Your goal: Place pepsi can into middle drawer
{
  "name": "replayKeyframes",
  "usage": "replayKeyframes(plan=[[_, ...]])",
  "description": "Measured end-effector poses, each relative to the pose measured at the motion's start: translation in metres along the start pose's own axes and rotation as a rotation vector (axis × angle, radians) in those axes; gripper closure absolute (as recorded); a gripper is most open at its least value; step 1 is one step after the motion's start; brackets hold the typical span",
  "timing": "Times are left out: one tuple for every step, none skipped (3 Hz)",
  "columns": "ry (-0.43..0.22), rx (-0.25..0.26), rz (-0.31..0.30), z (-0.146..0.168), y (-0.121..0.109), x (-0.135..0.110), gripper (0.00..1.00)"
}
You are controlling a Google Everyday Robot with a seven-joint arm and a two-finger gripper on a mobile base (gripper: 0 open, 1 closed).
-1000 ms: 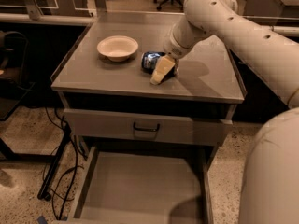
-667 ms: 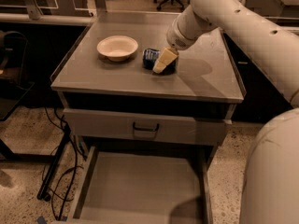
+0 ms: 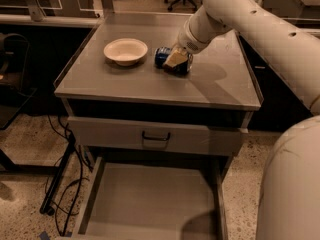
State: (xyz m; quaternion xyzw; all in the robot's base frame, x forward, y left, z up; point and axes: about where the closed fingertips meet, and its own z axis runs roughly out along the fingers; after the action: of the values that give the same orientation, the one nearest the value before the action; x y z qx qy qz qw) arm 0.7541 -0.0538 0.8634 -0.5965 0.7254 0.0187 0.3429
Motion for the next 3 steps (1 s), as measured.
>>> replayKeyframes(plan=[[0.000, 0.000, 0.000, 0.0000, 0.0000, 0.0000, 0.91], [0.000, 0.000, 0.000, 0.0002, 0.0001, 0.0000, 1.00], [0.000, 0.000, 0.000, 0.0002, 0.0001, 0.0000, 1.00]])
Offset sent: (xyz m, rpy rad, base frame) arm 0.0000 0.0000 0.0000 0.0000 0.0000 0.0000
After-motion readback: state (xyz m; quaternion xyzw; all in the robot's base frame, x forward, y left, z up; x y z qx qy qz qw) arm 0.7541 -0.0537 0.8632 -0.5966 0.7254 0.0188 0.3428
